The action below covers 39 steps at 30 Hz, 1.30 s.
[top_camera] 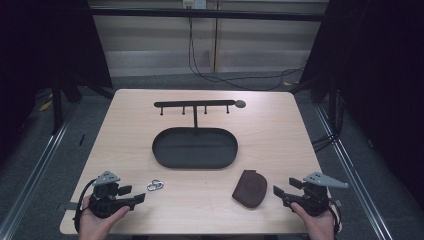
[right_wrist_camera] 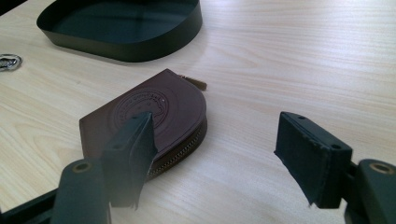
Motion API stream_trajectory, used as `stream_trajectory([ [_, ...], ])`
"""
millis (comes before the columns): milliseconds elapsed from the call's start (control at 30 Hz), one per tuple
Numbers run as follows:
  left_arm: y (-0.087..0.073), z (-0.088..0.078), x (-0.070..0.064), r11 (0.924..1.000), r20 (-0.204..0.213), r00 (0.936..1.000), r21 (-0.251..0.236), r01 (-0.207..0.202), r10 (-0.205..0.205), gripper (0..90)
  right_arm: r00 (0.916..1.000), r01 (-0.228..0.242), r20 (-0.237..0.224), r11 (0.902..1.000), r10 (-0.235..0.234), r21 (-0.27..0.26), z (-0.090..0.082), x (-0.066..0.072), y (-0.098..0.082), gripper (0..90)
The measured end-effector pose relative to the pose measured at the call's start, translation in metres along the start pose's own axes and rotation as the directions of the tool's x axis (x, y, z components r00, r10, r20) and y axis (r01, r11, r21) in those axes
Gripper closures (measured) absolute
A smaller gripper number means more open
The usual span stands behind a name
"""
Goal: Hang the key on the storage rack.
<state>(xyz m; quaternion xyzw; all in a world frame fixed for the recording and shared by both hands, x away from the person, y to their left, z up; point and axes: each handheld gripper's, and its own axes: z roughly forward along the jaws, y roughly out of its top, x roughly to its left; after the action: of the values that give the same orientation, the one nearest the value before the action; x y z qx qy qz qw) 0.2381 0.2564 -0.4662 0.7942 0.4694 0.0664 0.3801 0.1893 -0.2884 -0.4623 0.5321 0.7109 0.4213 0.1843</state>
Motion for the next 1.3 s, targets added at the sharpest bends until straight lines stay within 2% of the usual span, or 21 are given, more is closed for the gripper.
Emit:
stream_trajectory([
  [233, 0.000, 0.000, 0.000, 0.9999, -0.005, 1.0000, 0.012, -0.006, 0.006, 37.9, 1.0000, -0.001, -0.005, 1.0000, 0.001, 0.005, 0.001, 0.000, 0.000, 28.4],
  [333, 0.000, 0.000, 0.000, 1.0000, 0.004, 1.0000, 0.008, 0.003, -0.003, 37.9, 1.0000, 0.000, -0.006, 1.0000, 0.000, 0.007, 0.000, 0.001, 0.000, 28.4],
  [400, 0.001, -0.001, 0.001, 0.9997, 0.014, 0.9999, 0.026, 0.000, 0.000, 39.7, 1.0000, 0.001, -0.007, 1.0000, 0.000, 0.005, 0.000, 0.000, 0.000, 28.4],
  [467, 0.004, -0.001, 0.000, 0.9992, 0.014, 0.9997, 0.035, -0.018, 0.018, 43.1, 1.0000, 0.000, -0.006, 1.0000, 0.000, 0.007, 0.000, 0.000, 0.000, 28.4],
  [567, 0.010, -0.006, -0.003, 0.9980, 0.000, 0.9982, 0.023, -0.059, 0.059, 47.9, 0.9999, 0.012, -0.003, 0.9999, -0.012, 0.010, 0.001, 0.002, 0.000, 28.4],
  [700, 0.021, -0.011, -0.006, 0.9963, 0.000, 0.9963, 0.006, -0.086, 0.086, 50.5, 0.9999, 0.012, -0.001, 0.9999, -0.012, 0.010, 0.001, 0.002, 0.000, 28.4],
  [767, 0.025, -0.010, -0.006, 0.9961, 0.013, 0.9964, 0.024, -0.085, 0.084, 51.6, 1.0000, 0.006, -0.001, 0.9999, -0.005, 0.010, 0.001, 0.001, 0.000, 28.4],
  [800, 0.028, -0.010, -0.007, 0.9942, 0.016, 0.9950, 0.042, -0.099, 0.098, 53.1, 1.0000, 0.003, -0.001, 0.9999, -0.003, 0.011, 0.001, 0.001, 0.000, 28.4],
  [933, 0.036, -0.007, -0.007, 0.9910, 0.017, 0.9946, 0.085, -0.103, 0.102, 55.1, 1.0000, 0.006, -0.003, 0.9999, -0.006, 0.013, 0.002, 0.002, 0.000, 28.4],
  [1033, 0.043, -0.004, -0.006, 0.9852, 0.013, 0.9933, 0.127, -0.116, 0.115, 54.8, 1.0000, 0.006, -0.001, 0.9999, -0.006, 0.013, 0.002, 0.002, 0.000, 28.4],
  [1100, 0.048, -0.003, -0.007, 0.9820, -0.008, 0.9924, 0.146, -0.120, 0.123, 53.8, 1.0000, 0.008, -0.003, 0.9999, -0.008, 0.014, 0.003, 0.002, 0.000, 28.4],
  [1167, 0.053, -0.001, -0.007, 0.9800, 0.007, 0.9933, 0.163, -0.115, 0.115, 53.6, 0.9999, 0.010, -0.003, 0.9998, -0.010, 0.015, 0.003, 0.002, 0.000, 28.4],
  [1233, 0.057, 0.002, -0.006, 0.9782, 0.001, 0.9946, 0.181, -0.102, 0.104, 53.7, 0.9999, 0.010, -0.004, 0.9998, -0.010, 0.016, 0.002, 0.002, 0.000, 28.4],
  [1300, 0.059, 0.005, -0.006, 0.9740, 0.010, 0.9940, 0.198, -0.109, 0.109, 53.4, 0.9999, 0.012, -0.004, 0.9998, -0.012, 0.017, 0.002, 0.002, 0.000, 28.4],
])
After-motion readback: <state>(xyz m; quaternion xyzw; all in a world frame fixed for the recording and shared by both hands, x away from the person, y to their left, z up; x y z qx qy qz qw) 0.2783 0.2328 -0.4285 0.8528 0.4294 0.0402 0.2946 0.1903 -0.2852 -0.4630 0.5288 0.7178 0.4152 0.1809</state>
